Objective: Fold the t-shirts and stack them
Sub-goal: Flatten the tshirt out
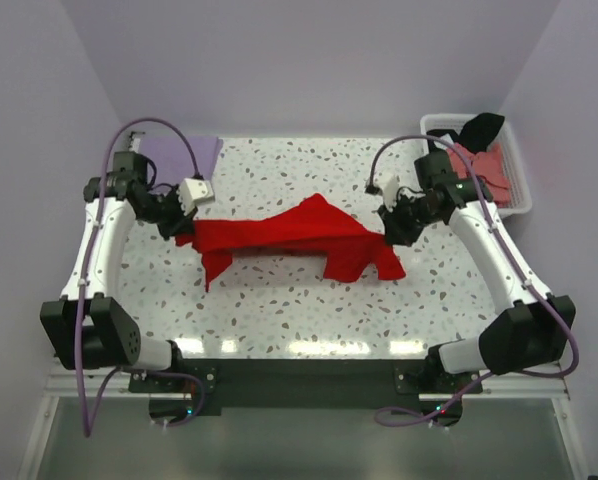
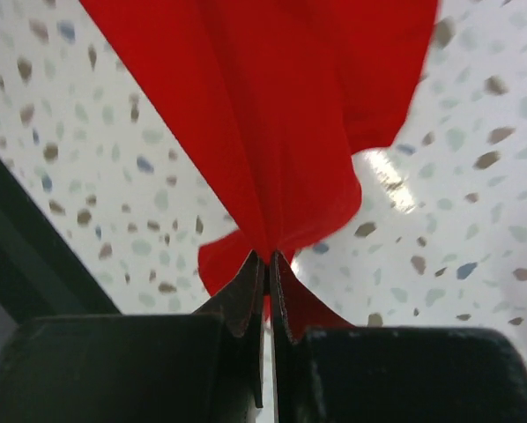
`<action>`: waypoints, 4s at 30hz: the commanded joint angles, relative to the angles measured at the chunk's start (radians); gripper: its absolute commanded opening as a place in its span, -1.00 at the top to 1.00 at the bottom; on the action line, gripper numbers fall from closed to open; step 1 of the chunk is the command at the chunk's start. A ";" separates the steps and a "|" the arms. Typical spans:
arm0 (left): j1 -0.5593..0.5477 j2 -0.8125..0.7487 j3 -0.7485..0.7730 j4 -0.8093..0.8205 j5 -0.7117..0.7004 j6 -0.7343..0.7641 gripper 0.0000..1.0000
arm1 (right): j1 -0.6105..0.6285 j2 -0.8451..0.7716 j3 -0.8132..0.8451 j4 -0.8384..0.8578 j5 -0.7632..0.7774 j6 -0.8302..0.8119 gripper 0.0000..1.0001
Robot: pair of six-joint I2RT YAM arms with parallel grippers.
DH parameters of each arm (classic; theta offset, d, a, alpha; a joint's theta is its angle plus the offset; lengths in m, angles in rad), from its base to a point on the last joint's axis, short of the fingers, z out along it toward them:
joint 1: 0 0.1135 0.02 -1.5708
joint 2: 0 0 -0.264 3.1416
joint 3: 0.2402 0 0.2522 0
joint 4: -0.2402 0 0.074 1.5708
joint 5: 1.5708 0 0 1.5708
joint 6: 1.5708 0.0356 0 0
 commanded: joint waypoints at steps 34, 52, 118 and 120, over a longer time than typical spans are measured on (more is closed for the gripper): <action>-0.203 0.409 0.005 0.443 -0.262 -0.493 -0.37 | 0.109 0.998 0.782 0.228 -0.009 0.291 -0.29; -0.200 0.524 -0.136 0.575 -0.299 -0.596 -0.31 | 0.138 1.109 0.783 0.245 -0.206 0.317 0.83; -0.022 -0.007 -0.280 0.312 -0.065 -0.378 -0.11 | 0.026 0.778 0.300 0.259 -0.191 0.492 0.07; -0.022 -0.004 -0.285 0.314 -0.065 -0.378 -0.10 | 0.028 0.770 0.303 0.251 -0.217 0.496 0.16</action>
